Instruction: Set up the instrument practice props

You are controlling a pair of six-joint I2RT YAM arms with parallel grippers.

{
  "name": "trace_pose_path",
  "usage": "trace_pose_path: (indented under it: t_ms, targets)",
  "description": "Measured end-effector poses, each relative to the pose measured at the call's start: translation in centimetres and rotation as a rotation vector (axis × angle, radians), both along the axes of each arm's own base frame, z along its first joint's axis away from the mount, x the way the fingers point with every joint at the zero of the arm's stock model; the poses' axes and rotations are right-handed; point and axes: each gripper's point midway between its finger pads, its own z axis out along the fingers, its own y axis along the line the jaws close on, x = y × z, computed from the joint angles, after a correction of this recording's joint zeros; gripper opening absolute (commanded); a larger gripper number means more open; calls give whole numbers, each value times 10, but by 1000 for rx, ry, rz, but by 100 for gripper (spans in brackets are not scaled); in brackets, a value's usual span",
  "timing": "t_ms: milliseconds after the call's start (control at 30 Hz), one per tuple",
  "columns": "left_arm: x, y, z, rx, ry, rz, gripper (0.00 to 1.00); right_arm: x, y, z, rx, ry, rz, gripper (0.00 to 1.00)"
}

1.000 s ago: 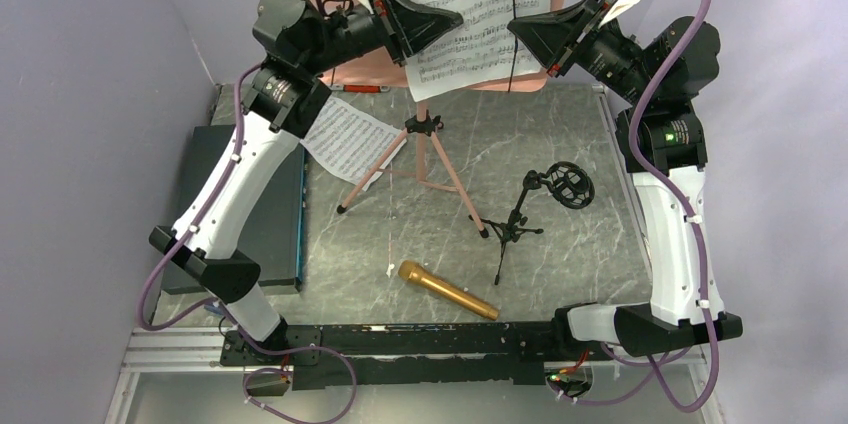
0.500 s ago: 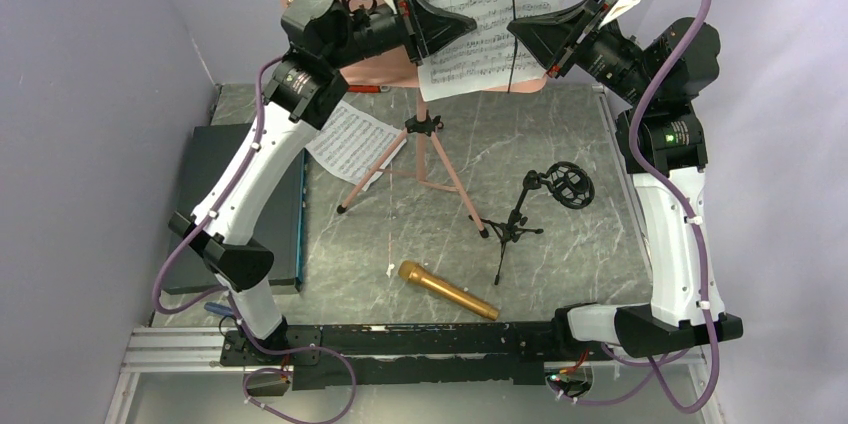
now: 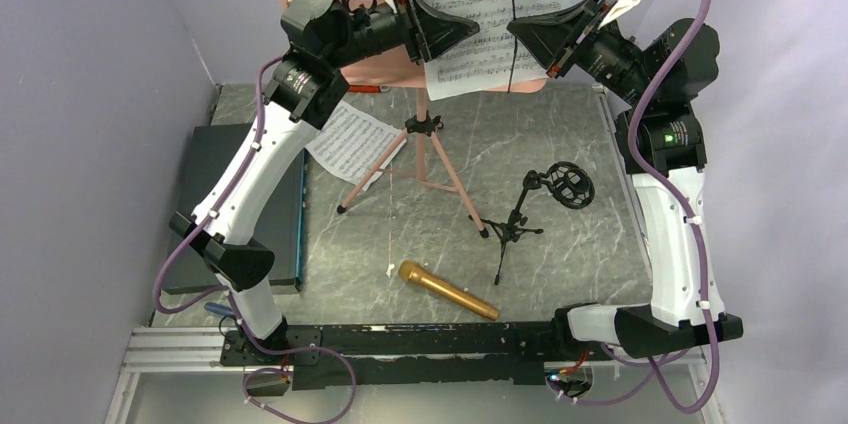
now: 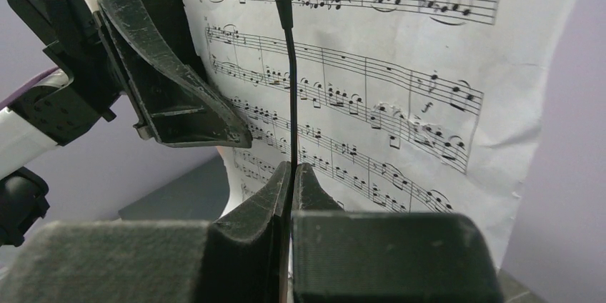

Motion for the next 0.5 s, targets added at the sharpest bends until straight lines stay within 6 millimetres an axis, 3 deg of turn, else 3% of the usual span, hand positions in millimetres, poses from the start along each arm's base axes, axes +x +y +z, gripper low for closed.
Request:
trace_pose_path:
  t_ms: [67,233,500]
  targets:
    - [0,0,2,-6,-4,1,40,0,0,0,1,-2,0,0]
    - [2,0,1,-11,-4,12,35,0,0,0,1,-3,0,0]
    - [10,0,-16,6,35,46,36,-1,0,0,2,-7,-1,0]
